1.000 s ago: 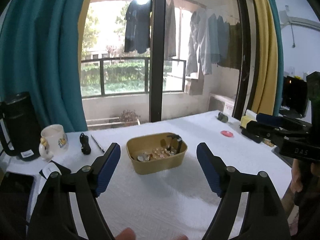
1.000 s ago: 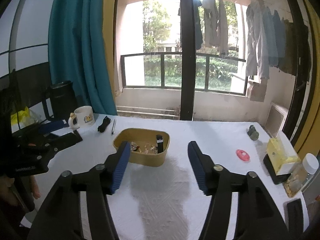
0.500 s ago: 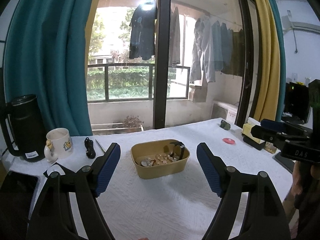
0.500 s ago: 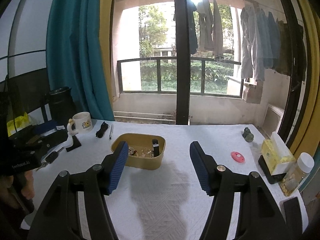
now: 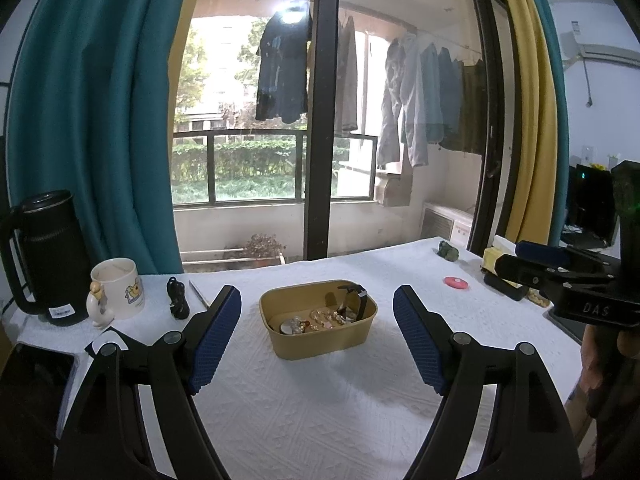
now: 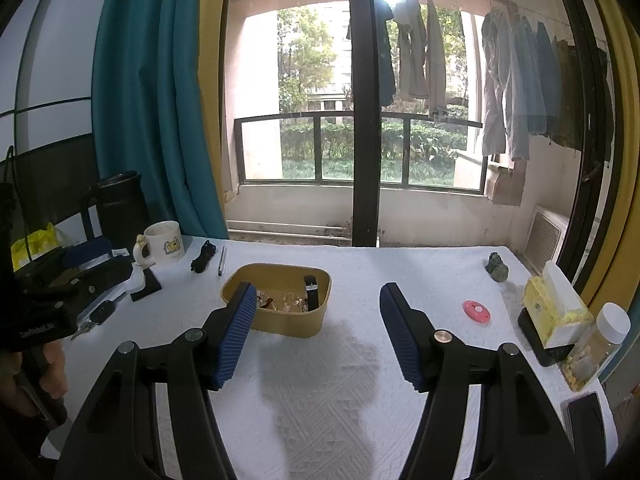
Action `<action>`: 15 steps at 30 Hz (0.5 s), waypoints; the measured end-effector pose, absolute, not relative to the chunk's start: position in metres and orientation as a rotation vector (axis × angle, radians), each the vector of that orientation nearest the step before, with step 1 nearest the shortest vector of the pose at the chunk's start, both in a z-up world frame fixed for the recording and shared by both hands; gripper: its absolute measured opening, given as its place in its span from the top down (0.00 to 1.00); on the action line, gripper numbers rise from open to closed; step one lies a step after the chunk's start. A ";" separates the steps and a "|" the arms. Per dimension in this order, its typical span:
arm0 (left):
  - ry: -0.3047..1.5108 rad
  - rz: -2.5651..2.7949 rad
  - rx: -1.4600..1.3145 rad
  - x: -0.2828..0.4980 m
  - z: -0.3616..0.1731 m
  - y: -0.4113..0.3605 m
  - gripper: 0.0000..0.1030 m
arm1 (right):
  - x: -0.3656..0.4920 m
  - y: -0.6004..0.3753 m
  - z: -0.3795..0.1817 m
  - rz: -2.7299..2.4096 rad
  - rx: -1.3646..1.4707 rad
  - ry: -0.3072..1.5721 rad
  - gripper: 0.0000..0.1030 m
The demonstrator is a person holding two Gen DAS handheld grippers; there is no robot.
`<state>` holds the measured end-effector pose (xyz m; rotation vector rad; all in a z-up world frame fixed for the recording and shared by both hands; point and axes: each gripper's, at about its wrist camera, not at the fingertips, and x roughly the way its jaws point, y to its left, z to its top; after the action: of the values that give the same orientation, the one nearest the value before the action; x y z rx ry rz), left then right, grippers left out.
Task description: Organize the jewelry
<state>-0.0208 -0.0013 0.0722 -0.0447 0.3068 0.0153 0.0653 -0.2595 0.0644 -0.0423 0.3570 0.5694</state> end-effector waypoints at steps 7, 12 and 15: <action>0.311 0.012 -0.043 -0.021 0.071 -0.003 0.21 | 0.066 -0.260 0.062 0.566 -0.039 0.360 0.38; 0.308 0.011 -0.043 -0.021 0.071 -0.004 0.21 | 0.067 -0.261 0.061 0.565 -0.038 0.362 0.38; 0.308 0.014 -0.041 -0.021 0.069 -0.004 0.21 | 0.067 -0.261 0.061 0.565 -0.036 0.364 0.38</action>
<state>-0.0207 -0.0042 0.0688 -0.0414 0.3082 0.0139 0.0673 -0.2615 0.0605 -0.0364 0.3642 0.5652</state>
